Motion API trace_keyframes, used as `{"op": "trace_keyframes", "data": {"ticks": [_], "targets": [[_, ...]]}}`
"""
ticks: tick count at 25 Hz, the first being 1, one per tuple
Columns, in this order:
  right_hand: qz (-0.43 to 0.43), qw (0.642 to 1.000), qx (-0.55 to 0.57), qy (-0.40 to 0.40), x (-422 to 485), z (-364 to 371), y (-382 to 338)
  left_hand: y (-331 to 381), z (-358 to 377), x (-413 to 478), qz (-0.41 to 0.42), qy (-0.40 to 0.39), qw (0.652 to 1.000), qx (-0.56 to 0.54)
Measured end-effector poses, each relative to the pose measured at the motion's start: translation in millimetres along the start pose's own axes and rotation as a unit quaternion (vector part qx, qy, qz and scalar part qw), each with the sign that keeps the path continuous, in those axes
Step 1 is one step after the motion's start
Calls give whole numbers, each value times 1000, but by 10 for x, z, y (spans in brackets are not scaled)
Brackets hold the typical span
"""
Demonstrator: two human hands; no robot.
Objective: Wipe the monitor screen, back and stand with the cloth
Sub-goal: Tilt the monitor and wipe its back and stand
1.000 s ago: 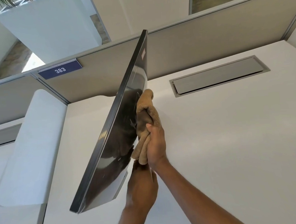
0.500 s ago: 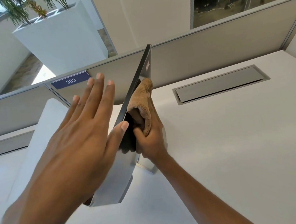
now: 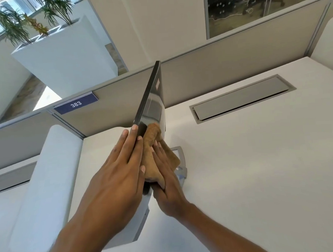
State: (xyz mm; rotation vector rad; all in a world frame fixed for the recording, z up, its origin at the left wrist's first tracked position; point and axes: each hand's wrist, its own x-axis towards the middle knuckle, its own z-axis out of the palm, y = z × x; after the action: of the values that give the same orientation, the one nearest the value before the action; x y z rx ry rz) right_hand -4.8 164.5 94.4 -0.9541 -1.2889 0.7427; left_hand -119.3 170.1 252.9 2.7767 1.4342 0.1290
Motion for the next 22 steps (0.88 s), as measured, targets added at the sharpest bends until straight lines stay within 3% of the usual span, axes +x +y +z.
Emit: {"op": "trace_keyframes", "data": {"ticks": [6, 12, 16, 22], "targets": [[-41, 999, -27, 23, 830, -273, 113, 3, 69, 27, 30, 47, 989, 133], [79, 995, 18, 51, 1457, -453, 308, 40, 51, 62, 22, 33, 985, 169], [43, 996, 76, 22, 1042, -261, 239, 4, 52, 62, 26, 46, 992, 115], [-72, 996, 58, 9, 847, -155, 232, 0, 32, 102, 53, 77, 993, 77]]}}
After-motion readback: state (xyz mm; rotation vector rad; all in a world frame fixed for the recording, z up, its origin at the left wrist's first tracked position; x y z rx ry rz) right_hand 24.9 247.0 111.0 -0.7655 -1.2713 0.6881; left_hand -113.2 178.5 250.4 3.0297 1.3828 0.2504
